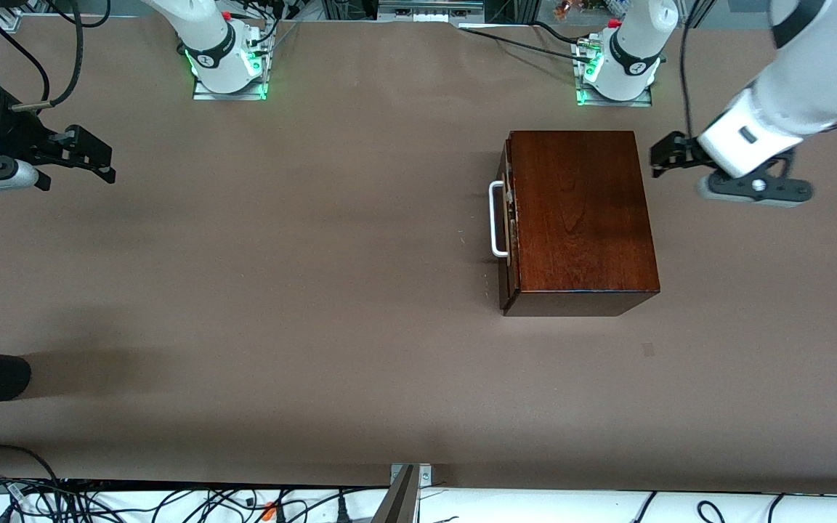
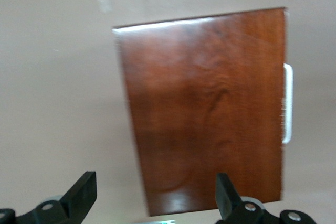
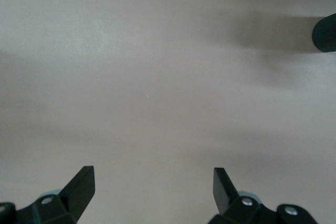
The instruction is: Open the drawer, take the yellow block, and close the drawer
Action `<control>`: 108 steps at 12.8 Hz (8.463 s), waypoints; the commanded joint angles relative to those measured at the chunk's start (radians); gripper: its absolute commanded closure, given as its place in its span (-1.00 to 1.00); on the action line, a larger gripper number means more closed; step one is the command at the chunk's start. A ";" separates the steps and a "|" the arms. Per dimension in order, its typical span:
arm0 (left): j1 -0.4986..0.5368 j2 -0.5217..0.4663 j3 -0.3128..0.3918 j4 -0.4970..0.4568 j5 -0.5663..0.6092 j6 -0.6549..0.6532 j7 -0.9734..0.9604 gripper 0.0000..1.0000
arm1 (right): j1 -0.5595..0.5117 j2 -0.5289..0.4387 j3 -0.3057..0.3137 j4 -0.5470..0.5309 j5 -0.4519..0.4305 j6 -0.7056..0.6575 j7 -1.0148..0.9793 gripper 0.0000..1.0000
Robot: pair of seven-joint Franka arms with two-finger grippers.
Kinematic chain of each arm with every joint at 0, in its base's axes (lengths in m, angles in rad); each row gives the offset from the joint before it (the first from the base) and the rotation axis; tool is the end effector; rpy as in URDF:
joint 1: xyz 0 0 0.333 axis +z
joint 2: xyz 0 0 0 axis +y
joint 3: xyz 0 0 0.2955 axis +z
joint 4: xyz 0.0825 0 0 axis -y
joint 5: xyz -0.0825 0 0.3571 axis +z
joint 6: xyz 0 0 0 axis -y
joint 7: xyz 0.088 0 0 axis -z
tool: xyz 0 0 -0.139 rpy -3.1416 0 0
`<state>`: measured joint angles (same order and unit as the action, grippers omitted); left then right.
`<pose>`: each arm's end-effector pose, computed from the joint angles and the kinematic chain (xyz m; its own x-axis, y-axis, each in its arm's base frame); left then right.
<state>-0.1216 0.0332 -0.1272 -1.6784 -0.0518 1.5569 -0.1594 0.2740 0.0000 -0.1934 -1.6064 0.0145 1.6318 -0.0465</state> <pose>0.5052 -0.1351 0.5066 0.9831 -0.0876 -0.1607 -0.0838 -0.9960 0.0304 0.5319 0.0449 0.5615 0.9917 0.1258 0.0260 0.1262 -0.9919 -0.0133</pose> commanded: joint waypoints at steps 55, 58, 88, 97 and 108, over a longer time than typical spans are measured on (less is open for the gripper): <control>-0.423 0.562 -0.190 0.104 0.233 0.475 -0.838 -1.00 | -0.010 0.006 0.003 0.019 0.013 -0.007 0.004 -1.00; -0.431 0.580 -0.190 0.126 0.172 0.494 -0.838 -1.00 | -0.010 0.006 0.002 0.019 0.013 -0.007 0.004 -1.00; 0.060 0.258 -0.190 0.328 0.081 -0.124 -0.016 -1.00 | 0.052 0.048 0.042 0.014 0.013 0.034 -0.004 -1.00; 0.094 -0.021 0.067 0.057 0.038 0.018 0.157 -1.00 | 0.548 0.187 0.111 0.023 -0.056 0.152 -0.208 -1.00; 0.059 -0.059 0.130 0.011 0.041 0.048 0.109 -1.00 | 0.781 0.618 0.109 0.284 -0.091 0.526 -0.285 -1.00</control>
<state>-0.0577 -0.0312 0.0016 -1.6861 0.0102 1.6230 -0.0381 1.0235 0.5719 -0.0695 -1.3700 -0.0619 2.1487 -0.3122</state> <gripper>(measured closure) 0.000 0.000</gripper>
